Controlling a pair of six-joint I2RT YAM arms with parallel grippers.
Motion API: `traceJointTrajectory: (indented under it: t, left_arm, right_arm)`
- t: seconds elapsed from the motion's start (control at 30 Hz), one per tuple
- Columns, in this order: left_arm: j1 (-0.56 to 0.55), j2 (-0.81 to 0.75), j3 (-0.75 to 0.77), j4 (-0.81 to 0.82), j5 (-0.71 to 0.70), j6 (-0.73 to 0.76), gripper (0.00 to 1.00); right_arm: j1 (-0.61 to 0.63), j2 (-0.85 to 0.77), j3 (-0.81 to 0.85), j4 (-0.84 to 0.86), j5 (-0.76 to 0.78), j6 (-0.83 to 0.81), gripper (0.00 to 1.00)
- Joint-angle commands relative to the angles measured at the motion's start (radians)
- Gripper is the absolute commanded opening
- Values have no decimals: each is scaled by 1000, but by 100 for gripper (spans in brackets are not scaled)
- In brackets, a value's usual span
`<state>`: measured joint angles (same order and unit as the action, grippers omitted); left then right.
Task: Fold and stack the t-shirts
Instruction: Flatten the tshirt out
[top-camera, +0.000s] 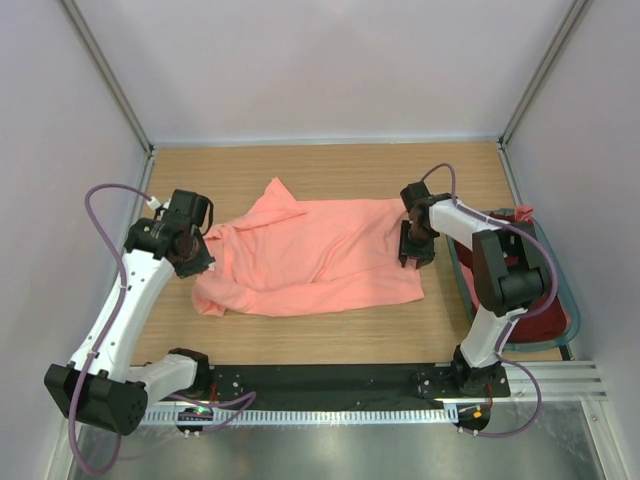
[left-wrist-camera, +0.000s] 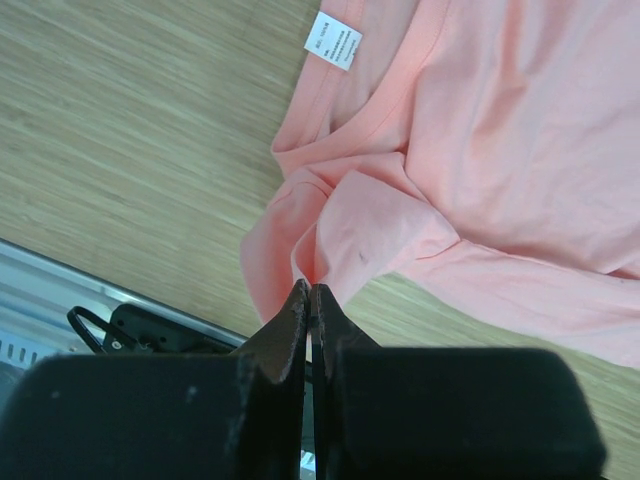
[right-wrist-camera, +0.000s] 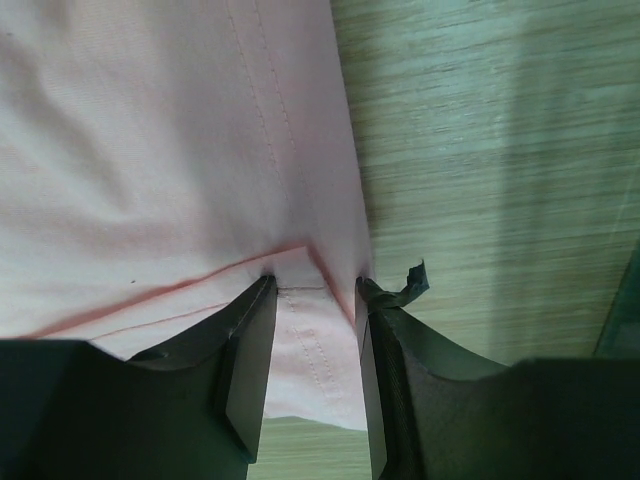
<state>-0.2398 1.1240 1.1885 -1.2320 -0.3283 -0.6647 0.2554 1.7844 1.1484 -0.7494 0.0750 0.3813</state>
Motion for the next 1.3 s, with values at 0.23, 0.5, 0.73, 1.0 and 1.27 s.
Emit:
traceJointTrajectory:
  t: [0.23, 0.5, 0.73, 1.0, 1.27]
  left_arm:
    - [4, -3, 6, 34, 26, 17, 0]
    - [4, 10, 8, 42, 38, 20, 0]
    - [4, 22, 11, 45, 46, 27, 0]
    - [4, 23, 19, 40, 41, 33, 0]
    - [4, 20, 33, 34, 44, 31, 0]
  right_arm:
    - [16, 13, 54, 28, 19, 10, 44]
    - [28, -5, 65, -25, 20, 19, 44]
    - [28, 12, 33, 5, 12, 22, 44]
    - [28, 20, 10, 25, 22, 13, 43]
    - [28, 46, 11, 33, 28, 4, 38]
